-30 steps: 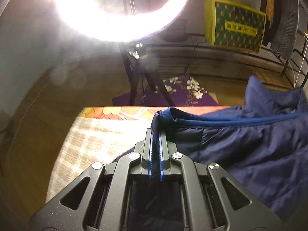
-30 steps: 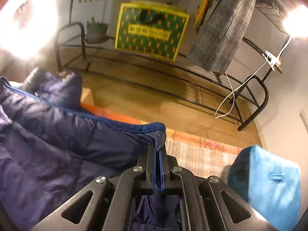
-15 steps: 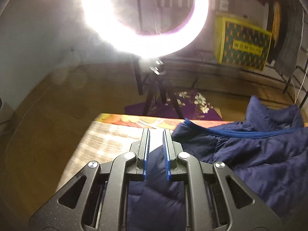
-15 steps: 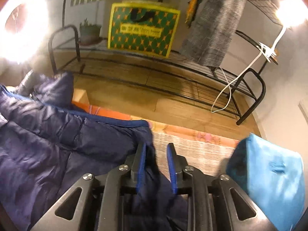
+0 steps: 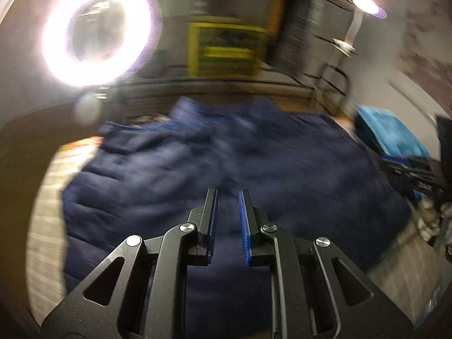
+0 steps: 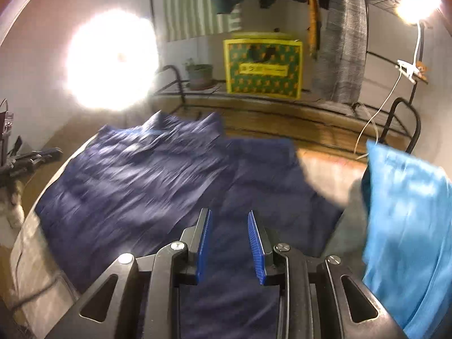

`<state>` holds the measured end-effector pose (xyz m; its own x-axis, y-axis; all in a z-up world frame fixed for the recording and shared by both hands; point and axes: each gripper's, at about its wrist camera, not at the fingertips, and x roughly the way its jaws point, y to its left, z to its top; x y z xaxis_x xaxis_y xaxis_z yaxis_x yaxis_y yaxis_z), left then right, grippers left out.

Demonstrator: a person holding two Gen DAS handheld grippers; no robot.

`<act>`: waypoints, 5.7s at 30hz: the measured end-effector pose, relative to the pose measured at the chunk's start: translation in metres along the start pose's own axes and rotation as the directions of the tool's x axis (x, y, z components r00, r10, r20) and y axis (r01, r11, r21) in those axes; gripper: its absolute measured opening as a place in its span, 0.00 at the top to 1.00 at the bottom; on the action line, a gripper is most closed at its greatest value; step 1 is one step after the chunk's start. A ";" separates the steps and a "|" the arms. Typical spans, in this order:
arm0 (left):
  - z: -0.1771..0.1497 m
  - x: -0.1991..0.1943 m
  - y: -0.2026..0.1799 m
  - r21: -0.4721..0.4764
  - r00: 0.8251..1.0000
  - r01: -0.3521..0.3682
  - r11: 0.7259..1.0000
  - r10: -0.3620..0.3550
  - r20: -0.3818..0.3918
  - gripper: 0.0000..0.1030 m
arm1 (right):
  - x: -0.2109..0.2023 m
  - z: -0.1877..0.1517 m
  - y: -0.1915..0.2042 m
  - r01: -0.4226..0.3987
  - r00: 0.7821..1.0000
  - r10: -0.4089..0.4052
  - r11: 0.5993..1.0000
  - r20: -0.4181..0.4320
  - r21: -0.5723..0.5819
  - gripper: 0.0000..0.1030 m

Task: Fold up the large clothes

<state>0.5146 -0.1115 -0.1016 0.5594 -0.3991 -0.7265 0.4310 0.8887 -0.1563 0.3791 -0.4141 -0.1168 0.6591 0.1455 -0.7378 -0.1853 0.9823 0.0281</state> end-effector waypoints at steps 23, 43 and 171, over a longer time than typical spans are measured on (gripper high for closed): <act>-0.021 0.000 -0.024 0.009 0.999 0.016 1.000 -0.016 -0.030 0.87 | -0.060 -0.088 -0.048 -0.053 0.999 0.053 0.908 0.012 0.416 0.46; -0.045 0.039 -0.072 0.137 0.989 0.105 0.985 -0.089 -0.121 0.86 | -0.014 -0.137 -0.055 -0.205 0.975 0.201 0.653 0.094 0.729 0.30; -0.174 -0.053 0.186 -0.753 0.996 0.075 0.654 -0.083 0.027 0.92 | 0.080 -0.015 0.122 -0.587 0.725 0.657 0.746 -0.206 0.313 0.82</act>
<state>0.4421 0.1146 -0.2086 0.5410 -0.4773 -0.6925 -0.2093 0.7210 -0.6605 0.3979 -0.2845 -0.1822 0.2063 0.7266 -0.6553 -0.2972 0.6846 0.6655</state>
